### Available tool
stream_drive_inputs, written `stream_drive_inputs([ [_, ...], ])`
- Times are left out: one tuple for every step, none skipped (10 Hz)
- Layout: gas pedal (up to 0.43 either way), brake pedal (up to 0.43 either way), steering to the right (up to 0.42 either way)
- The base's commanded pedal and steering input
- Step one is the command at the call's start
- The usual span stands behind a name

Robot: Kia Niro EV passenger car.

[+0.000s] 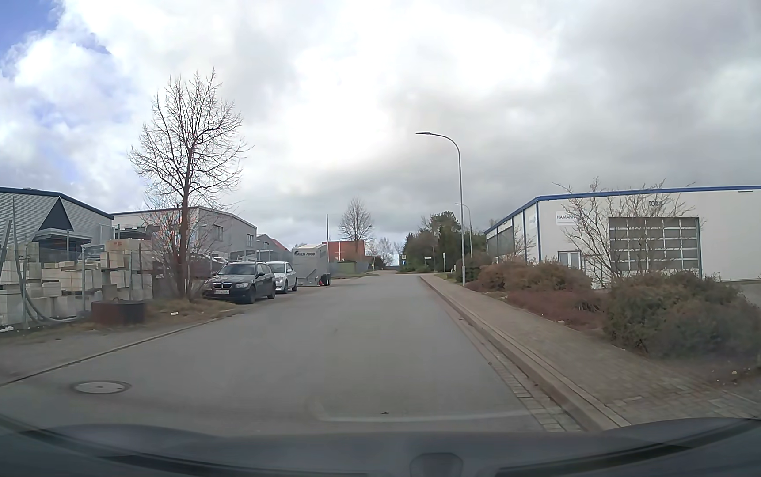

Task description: Follow the waypoints while adhering to traffic rules and regulations

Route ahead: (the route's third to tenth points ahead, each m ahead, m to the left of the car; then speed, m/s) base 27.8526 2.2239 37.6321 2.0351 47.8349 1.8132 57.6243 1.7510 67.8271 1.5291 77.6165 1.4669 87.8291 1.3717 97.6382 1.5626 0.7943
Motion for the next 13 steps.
stream_drive_inputs([
  [0.0,0.0,0.012],
  [0.0,0.0,0.014],
  [0.0,0.0,0.014],
  [0.0,0.0,0.012],
  [0.0,0.0,0.008],
  [0.0,0.0,0.003],
  [0.0,0.0,0.003],
  [0.0,0.0,0.007],
  [0.0,0.0,0.011],
  [0.0,0.0,0.012],
  [0.0,0.0,0.012],
  [0.0,0.0,0.012],
  [0.0,0.0,0.012],
])
